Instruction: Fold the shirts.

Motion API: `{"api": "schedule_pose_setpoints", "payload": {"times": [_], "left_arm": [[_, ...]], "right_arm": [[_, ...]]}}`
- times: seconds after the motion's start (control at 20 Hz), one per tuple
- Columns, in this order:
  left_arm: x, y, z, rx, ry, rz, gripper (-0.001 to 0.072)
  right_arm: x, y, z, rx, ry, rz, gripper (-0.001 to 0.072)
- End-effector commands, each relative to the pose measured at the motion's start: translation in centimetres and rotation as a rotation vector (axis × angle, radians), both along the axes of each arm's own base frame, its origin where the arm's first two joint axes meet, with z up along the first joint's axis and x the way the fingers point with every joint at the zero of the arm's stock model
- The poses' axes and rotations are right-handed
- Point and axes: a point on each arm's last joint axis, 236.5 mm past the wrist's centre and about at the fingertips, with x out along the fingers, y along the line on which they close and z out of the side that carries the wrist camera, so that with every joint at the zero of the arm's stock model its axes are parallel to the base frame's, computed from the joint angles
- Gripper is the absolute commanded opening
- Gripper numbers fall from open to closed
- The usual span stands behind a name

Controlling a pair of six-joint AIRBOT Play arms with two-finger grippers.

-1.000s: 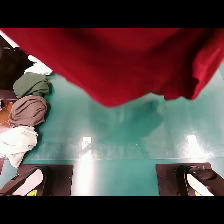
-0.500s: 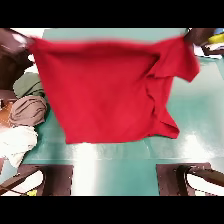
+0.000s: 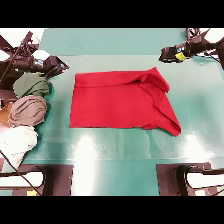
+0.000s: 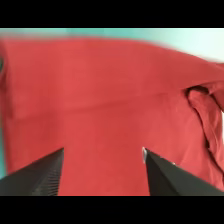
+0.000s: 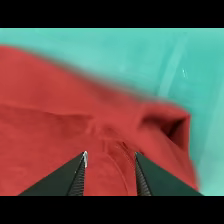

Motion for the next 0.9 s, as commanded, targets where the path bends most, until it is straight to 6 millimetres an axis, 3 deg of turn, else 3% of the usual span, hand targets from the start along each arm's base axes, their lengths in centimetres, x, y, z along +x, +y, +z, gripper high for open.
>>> {"api": "schedule_pose_setpoints", "payload": {"times": [0.0, 0.15, 0.35, 0.5, 0.65, 0.85], "left_arm": [[-2.3, 2.2, -1.8, -0.016, 0.119, -0.035, 0.0587], [-6.9, 5.2, -5.9, 0.119, 0.279, -0.085, 0.0587], [-13.9, 3.7, -12.6, 0.098, 0.446, -0.134, 0.0586], [-18.6, 2.0, -16.8, 0.041, 0.554, -0.16, 0.0586], [-20.2, 0.8, -18.4, -0.01, 0.562, -0.159, 0.0586], [-21.3, 0.0, -19.2, -0.047, 0.585, -0.149, 0.0586]], "right_arm": [[-1.2, -1.8, 0.7, -0.001, 0.025, -0.026, 0.0356], [-4.3, -3.1, 2.6, -0.031, 0.056, 0.004, 0.0356], [-6.6, -3.1, 4.3, -0.045, 0.057, 0.031, 0.0321], [-7.4, -0.9, 5.0, 0.029, 0.061, 0.082, 0.031], [-7.6, 0.6, 5.5, 0.088, 0.059, 0.118, 0.031], [-8.4, 0.6, 5.1, 0.083, 0.094, 0.13, 0.031]]}}
